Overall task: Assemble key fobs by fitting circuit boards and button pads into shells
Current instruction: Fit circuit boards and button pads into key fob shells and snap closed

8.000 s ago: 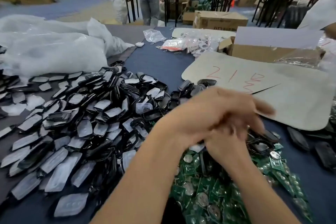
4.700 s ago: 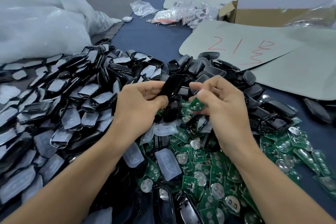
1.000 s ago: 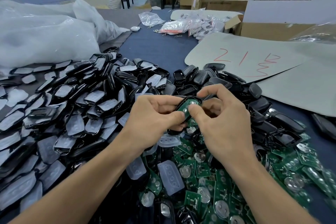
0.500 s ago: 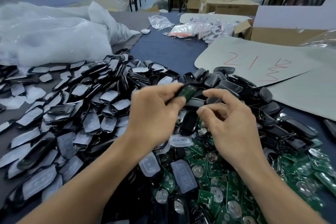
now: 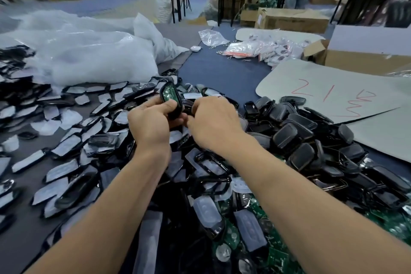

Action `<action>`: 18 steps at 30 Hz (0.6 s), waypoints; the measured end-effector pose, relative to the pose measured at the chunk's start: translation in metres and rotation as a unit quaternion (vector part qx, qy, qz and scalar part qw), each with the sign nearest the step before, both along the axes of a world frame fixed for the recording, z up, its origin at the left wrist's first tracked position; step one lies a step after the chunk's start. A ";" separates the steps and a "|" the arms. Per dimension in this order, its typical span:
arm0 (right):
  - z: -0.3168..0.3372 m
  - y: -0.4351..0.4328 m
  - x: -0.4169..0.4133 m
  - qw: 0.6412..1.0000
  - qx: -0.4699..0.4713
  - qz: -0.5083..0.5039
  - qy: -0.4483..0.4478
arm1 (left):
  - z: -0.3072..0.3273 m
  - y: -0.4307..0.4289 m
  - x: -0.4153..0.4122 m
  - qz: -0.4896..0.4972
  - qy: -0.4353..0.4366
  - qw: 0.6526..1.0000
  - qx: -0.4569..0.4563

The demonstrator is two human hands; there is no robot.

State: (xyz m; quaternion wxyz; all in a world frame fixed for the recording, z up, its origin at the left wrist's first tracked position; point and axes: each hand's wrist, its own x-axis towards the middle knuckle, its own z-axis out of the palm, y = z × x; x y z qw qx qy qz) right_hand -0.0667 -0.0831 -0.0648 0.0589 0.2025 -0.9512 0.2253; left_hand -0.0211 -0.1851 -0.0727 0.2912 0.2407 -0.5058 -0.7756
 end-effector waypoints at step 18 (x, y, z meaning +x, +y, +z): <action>0.004 0.124 0.038 0.819 -0.492 -0.087 -0.284 | -0.010 0.032 0.013 -0.167 0.009 0.973 -0.158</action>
